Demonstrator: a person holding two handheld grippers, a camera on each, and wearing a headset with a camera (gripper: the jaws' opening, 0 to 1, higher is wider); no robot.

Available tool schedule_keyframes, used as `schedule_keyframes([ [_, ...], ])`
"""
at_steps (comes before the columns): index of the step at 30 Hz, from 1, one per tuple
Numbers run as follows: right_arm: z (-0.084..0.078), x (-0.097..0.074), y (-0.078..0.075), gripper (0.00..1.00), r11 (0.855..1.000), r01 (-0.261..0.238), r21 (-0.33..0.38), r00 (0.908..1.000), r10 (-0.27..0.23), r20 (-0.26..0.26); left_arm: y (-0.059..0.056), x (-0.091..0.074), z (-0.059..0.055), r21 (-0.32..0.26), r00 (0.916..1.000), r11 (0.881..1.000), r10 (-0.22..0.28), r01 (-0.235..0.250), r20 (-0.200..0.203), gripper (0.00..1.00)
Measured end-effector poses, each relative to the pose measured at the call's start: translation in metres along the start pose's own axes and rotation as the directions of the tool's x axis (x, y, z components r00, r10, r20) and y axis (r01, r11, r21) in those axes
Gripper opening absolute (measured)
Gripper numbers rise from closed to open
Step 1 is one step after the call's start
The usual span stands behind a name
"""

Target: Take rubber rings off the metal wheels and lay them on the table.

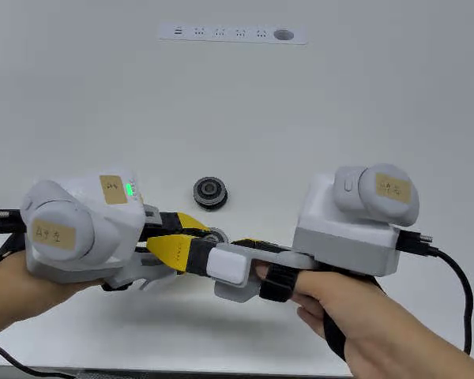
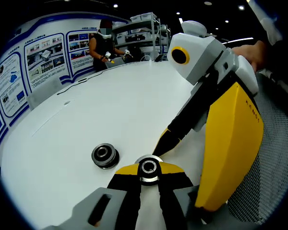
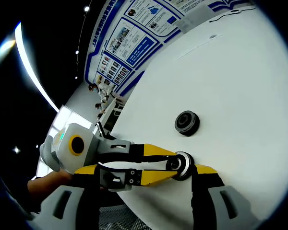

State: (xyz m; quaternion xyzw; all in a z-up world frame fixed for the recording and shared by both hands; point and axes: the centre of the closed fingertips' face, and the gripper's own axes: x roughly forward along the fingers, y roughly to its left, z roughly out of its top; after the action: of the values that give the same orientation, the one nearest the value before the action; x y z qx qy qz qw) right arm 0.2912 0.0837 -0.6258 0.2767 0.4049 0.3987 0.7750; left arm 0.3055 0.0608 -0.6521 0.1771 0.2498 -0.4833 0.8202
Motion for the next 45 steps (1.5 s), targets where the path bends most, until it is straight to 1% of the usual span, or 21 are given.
schedule_keyframes([
  [13,-0.001,0.001,-0.005,0.79,1.0,0.014,-0.009,0.9999,-0.014,-0.006,0.0,0.001,0.0,-0.006,1.0,1.0,0.002,-0.002,0.004,0.13],
  [15,-0.001,0.002,-0.003,0.81,1.0,0.015,-0.011,0.9999,-0.015,-0.008,0.0,0.001,0.0,-0.004,1.0,1.0,0.002,-0.002,0.002,0.13],
  [16,-0.001,0.002,-0.001,0.81,1.0,0.008,-0.021,0.9999,-0.008,-0.011,0.0,0.001,0.0,-0.003,1.0,1.0,0.002,-0.002,0.001,0.13],
  [18,-0.002,0.002,0.003,0.82,1.0,0.0,-0.019,0.9999,-0.001,-0.013,0.001,0.001,0.0,-0.003,1.0,1.0,0.001,-0.001,0.002,0.13],
  [21,-0.003,0.001,0.002,0.81,0.999,0.001,-0.033,0.9998,-0.002,-0.02,0.001,0.001,0.0,-0.003,1.0,1.0,0.001,-0.001,0.001,0.13],
  [23,-0.002,0.001,0.0,0.81,1.0,0.001,-0.02,0.9999,-0.001,-0.016,0.001,0.001,0.001,-0.002,1.0,1.0,0.001,-0.001,0.0,0.13],
  [26,-0.003,0.001,0.001,0.81,1.0,-0.004,-0.02,0.9999,0.003,-0.013,0.001,0.001,0.001,-0.003,1.0,1.0,0.001,-0.001,0.001,0.13],
  [30,-0.001,-0.004,0.001,0.8,0.999,-0.03,0.034,0.9995,0.03,0.011,0.001,0.002,0.001,-0.005,1.0,1.0,0.001,-0.001,0.002,0.13],
  [33,0.001,-0.007,-0.001,0.78,0.997,-0.038,0.062,0.9989,0.036,0.03,0.001,0.002,0.001,-0.006,1.0,1.0,0.002,-0.002,0.003,0.13],
  [39,0.002,-0.008,-0.001,0.75,0.997,-0.038,0.067,0.9988,0.036,0.032,0.001,0.002,0.001,-0.005,1.0,1.0,0.001,-0.001,0.003,0.13],
  [45,0.004,-0.011,-0.004,0.7,0.996,-0.036,0.081,0.9983,0.033,0.048,0.001,0.001,0.001,-0.008,1.0,1.0,0.002,-0.002,0.006,0.13],
])
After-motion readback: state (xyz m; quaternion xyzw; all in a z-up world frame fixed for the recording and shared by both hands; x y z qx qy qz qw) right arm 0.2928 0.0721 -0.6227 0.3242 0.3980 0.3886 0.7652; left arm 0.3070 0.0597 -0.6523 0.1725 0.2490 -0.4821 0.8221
